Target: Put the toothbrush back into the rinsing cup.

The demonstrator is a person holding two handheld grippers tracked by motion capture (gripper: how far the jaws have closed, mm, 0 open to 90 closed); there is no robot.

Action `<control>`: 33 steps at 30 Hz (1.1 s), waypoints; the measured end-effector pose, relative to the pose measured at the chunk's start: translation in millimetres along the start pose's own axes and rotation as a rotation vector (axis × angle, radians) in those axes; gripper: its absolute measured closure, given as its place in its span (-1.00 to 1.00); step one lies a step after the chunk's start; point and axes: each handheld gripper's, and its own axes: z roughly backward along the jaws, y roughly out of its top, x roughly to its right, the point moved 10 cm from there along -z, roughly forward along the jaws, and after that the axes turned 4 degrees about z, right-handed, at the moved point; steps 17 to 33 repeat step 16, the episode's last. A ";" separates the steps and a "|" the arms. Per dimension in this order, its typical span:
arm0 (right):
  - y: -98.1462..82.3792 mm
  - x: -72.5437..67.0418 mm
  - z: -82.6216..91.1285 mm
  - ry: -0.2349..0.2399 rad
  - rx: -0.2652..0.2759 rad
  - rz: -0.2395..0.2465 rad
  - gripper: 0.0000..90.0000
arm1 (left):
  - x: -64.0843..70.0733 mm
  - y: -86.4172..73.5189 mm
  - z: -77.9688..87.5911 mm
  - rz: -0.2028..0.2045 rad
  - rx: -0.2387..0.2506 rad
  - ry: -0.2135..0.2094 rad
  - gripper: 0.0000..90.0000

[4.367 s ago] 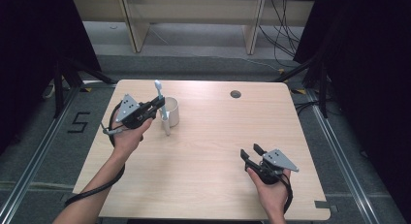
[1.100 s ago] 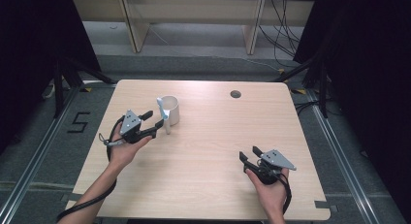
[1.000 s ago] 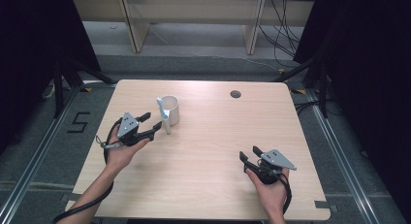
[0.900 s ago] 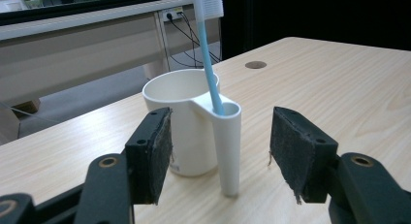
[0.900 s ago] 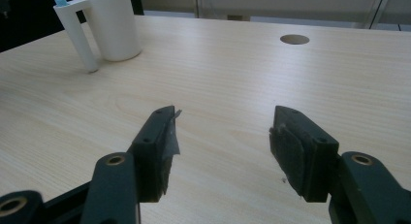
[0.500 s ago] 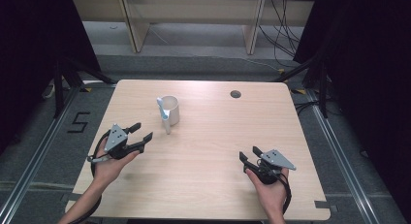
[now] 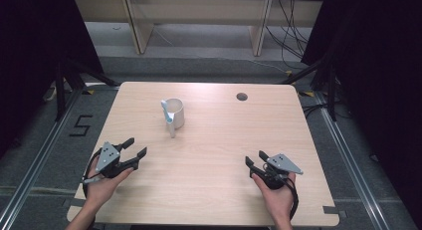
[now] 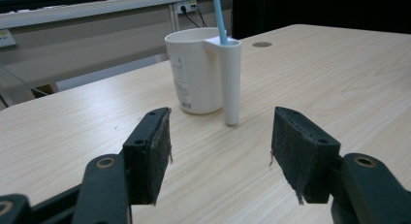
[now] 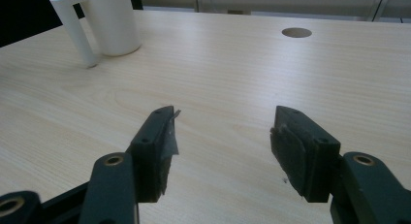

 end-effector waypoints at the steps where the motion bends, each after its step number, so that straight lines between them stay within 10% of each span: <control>1: -0.5 1.1 -1.2 -0.006 -0.005 0.015 -0.06 | 0.0 0.0 0.0 0.000 0.000 0.000 -0.14; 33: -7.1 -5.6 -3.1 0.026 -0.018 -0.008 -0.08 | 0.1 -17.6 7.5 -0.008 0.025 0.019 -0.19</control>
